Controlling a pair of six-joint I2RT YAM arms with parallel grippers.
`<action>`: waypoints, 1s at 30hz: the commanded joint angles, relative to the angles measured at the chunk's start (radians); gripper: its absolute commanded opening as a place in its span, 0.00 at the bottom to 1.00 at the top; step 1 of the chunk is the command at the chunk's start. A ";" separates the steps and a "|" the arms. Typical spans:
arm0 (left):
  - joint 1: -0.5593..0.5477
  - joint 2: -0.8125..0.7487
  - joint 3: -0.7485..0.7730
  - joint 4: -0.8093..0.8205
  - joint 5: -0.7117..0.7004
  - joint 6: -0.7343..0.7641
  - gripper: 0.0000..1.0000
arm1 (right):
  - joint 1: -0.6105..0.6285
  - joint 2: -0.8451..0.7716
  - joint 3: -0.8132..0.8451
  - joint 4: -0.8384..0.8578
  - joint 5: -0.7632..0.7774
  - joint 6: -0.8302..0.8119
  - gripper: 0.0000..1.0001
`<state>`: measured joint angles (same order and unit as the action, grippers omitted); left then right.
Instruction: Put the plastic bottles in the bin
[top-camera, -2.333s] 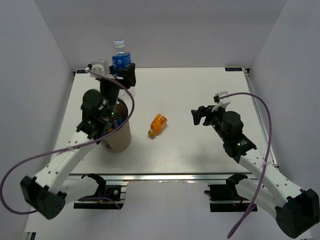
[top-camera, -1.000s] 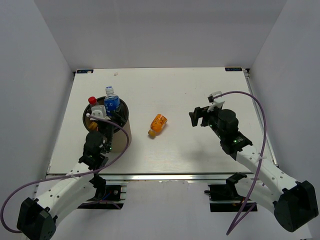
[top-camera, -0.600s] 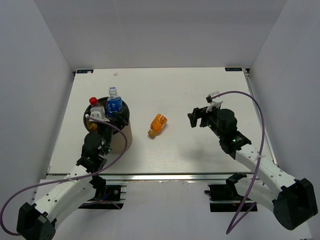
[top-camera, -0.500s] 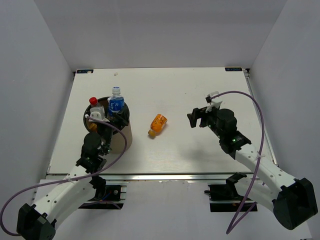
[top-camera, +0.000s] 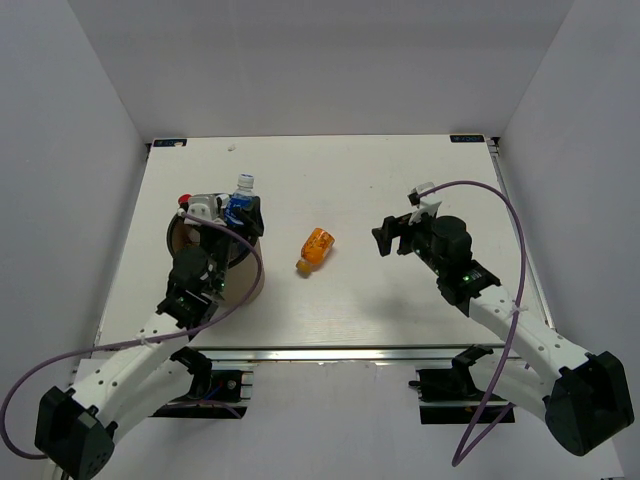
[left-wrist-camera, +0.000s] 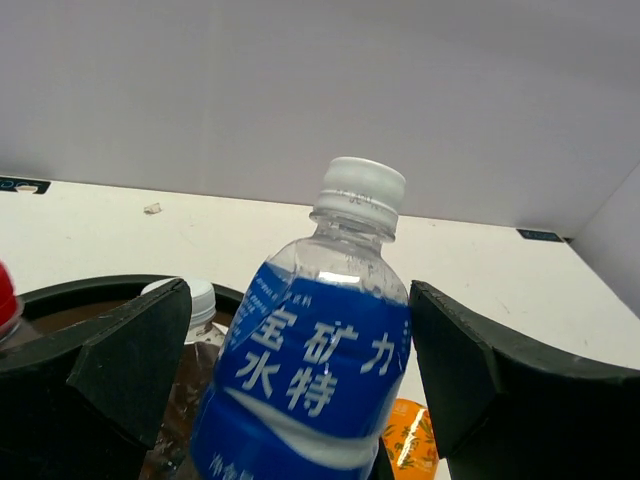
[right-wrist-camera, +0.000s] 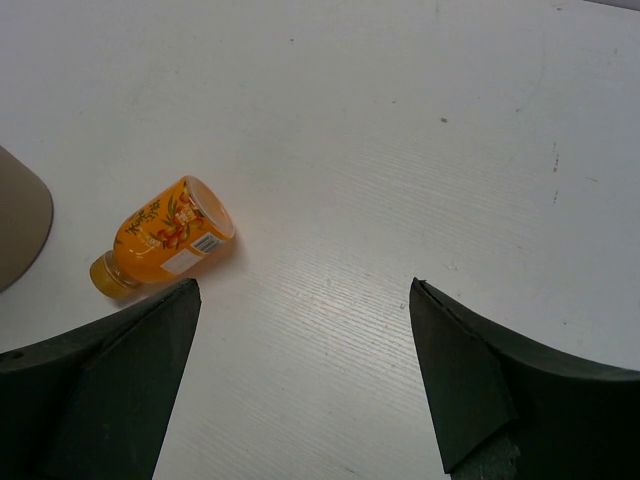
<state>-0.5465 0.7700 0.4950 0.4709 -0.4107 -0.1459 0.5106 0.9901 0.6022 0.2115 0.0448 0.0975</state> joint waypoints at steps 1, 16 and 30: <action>0.000 0.047 0.053 0.027 -0.026 0.029 0.98 | -0.006 -0.007 0.041 0.028 -0.003 -0.008 0.89; 0.000 0.149 0.146 0.014 -0.112 0.065 0.78 | -0.006 0.001 0.044 0.034 -0.016 -0.008 0.89; -0.001 -0.002 -0.065 0.092 -0.013 -0.006 0.00 | -0.004 0.024 0.053 0.040 -0.036 -0.013 0.89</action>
<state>-0.5453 0.7696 0.4629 0.5869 -0.4404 -0.1383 0.5106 1.0138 0.6064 0.2115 0.0185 0.0963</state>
